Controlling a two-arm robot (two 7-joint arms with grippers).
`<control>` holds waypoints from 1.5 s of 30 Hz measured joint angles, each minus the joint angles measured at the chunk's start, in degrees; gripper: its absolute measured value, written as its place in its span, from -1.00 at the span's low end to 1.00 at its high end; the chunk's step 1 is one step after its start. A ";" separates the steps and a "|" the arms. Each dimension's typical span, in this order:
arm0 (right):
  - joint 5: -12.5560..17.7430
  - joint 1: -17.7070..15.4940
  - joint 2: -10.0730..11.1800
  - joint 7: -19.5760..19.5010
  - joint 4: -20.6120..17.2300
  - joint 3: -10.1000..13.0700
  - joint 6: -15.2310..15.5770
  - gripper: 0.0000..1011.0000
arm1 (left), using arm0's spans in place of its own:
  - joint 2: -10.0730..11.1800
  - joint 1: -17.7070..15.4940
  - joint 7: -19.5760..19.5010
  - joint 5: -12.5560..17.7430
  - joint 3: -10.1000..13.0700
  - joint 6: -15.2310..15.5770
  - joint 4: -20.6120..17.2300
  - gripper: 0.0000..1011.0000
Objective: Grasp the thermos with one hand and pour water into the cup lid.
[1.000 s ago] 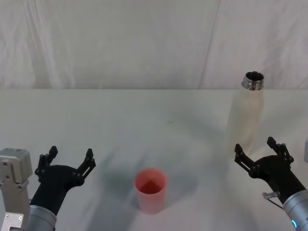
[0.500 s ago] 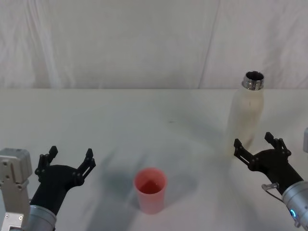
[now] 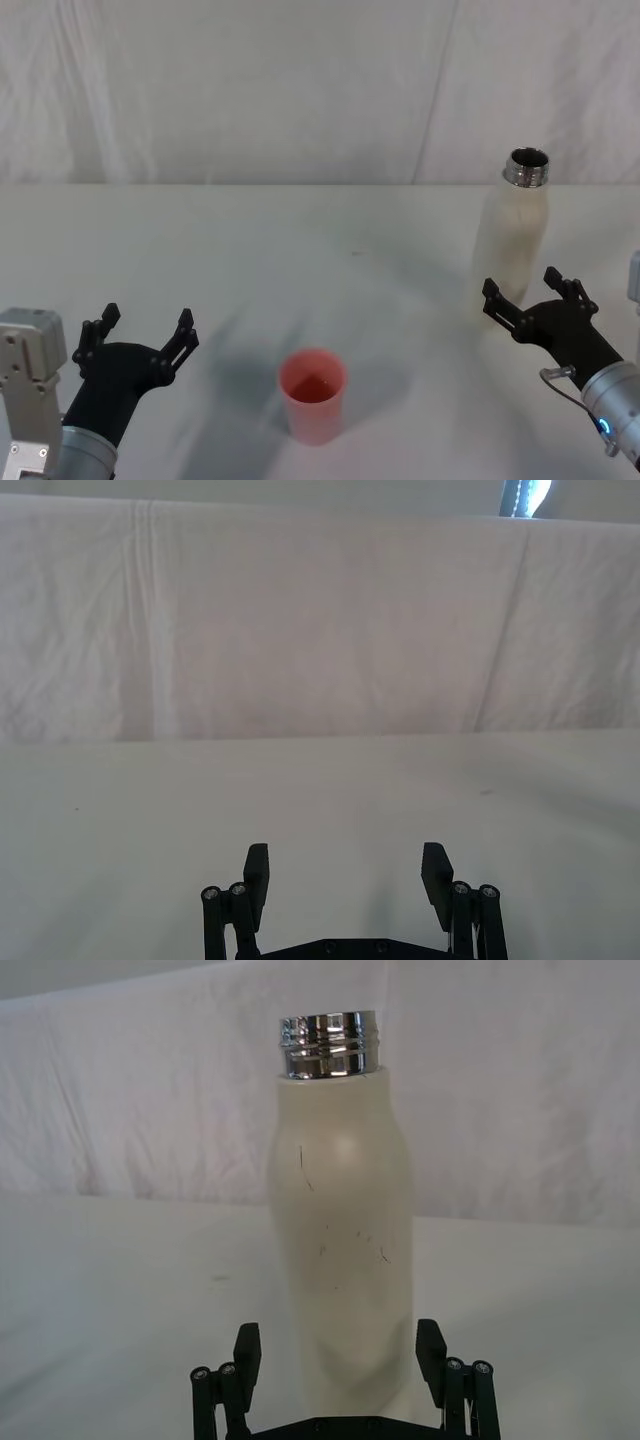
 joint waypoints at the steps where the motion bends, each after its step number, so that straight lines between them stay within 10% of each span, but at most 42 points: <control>1: 0.08 0.17 0.02 0.00 0.22 -0.03 0.00 0.98 | 0.00 0.00 0.00 0.00 0.00 0.00 0.00 0.98; 45: -0.32 8.18 -0.01 -0.02 9.72 -2.15 -1.28 0.98 | 0.00 0.00 0.00 0.00 0.00 0.00 0.00 0.98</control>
